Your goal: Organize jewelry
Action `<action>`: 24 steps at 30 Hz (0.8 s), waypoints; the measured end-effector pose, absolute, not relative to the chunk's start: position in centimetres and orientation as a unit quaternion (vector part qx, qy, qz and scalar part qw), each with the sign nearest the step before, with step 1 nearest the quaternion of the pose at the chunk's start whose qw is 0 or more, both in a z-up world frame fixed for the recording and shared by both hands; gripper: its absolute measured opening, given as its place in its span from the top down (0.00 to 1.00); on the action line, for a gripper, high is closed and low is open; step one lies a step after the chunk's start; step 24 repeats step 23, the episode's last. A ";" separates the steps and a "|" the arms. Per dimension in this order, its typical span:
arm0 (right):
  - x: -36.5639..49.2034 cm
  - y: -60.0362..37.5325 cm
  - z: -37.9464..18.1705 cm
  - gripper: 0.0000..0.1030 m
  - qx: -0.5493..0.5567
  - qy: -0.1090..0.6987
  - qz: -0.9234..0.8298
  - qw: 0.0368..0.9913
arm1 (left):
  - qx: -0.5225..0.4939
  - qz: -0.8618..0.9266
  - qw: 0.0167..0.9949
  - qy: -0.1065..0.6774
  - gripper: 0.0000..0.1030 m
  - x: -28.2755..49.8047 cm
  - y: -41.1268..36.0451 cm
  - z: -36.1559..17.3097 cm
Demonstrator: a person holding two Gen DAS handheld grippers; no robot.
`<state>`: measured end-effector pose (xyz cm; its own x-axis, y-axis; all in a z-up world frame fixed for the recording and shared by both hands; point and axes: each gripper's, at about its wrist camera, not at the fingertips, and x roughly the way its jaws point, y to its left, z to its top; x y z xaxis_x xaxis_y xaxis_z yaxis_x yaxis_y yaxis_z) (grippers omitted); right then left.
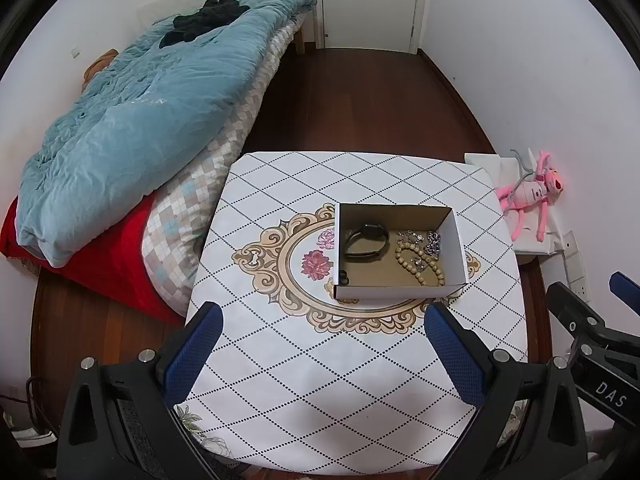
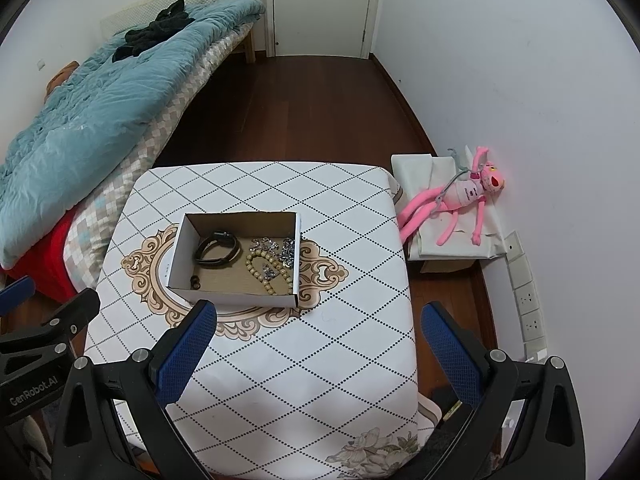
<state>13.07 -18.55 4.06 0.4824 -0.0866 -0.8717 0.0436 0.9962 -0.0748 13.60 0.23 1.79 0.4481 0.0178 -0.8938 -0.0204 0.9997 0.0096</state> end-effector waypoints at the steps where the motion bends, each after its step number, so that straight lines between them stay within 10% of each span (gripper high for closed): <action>1: 13.1 -18.5 4.0 0.00 -0.021 0.508 -0.038 0.860 | 0.000 0.011 0.851 0.525 0.00 13.6 0.2 1.8; 24: 13.0 -18.8 4.0 0.00 -0.023 0.509 -0.038 0.859 | -0.001 0.007 0.852 0.523 0.00 13.4 0.3 1.6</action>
